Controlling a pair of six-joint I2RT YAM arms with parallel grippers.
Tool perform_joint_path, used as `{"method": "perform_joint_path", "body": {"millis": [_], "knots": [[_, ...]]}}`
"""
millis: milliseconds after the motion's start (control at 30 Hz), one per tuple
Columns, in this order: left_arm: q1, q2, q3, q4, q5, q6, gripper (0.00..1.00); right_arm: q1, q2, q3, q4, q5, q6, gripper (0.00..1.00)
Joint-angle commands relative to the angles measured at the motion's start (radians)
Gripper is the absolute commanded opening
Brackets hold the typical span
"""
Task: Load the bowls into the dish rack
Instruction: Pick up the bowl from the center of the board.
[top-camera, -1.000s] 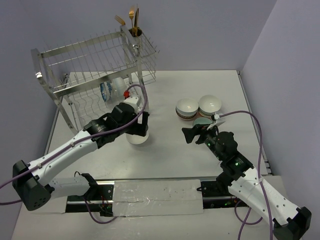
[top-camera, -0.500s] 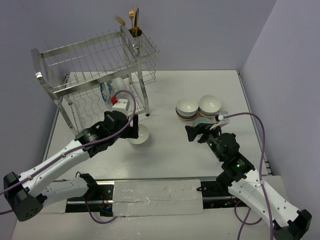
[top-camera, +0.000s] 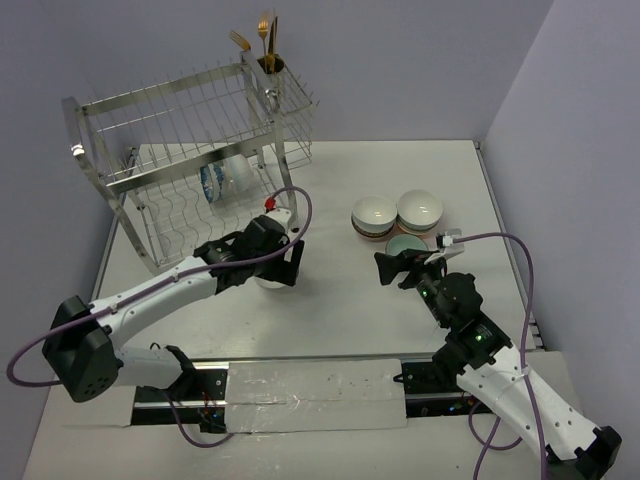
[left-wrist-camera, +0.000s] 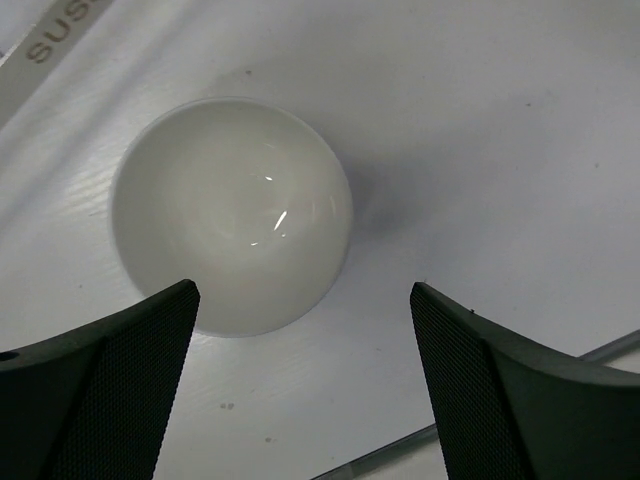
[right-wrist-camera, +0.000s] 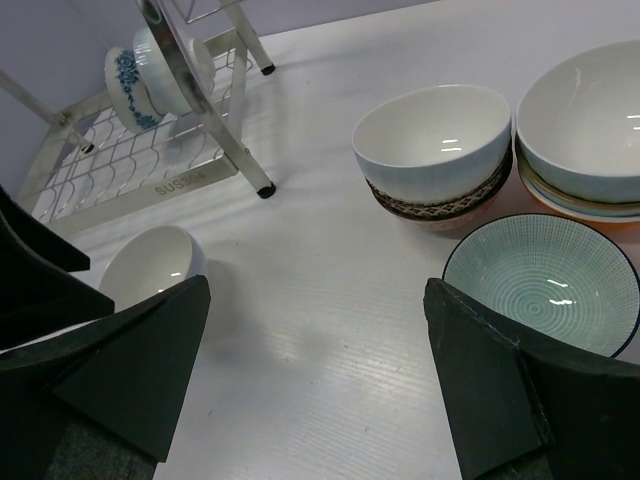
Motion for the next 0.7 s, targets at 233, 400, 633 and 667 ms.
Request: {"method": "perform_joint_path", "body": {"millis": [233, 400, 633, 667], "knots": [[-0.052, 0.179, 0.115, -0.006, 0.063, 0.008, 0.79, 0.004, -0.031, -0.006, 0.011, 0.023, 0.01, 0.95], [-0.075, 0.238, 0.156, -0.034, 0.063, 0.022, 0.73, 0.004, -0.017, -0.007, 0.025, 0.012, 0.011, 0.95], [-0.074, 0.305, 0.19, -0.087, 0.019, 0.036, 0.66, 0.004, -0.019, -0.006, 0.028, 0.006, 0.007, 0.95], [-0.074, 0.31, 0.193, -0.089, 0.016, 0.037, 0.65, 0.002, -0.019, -0.006, 0.028, 0.005, 0.007, 0.95]]}}
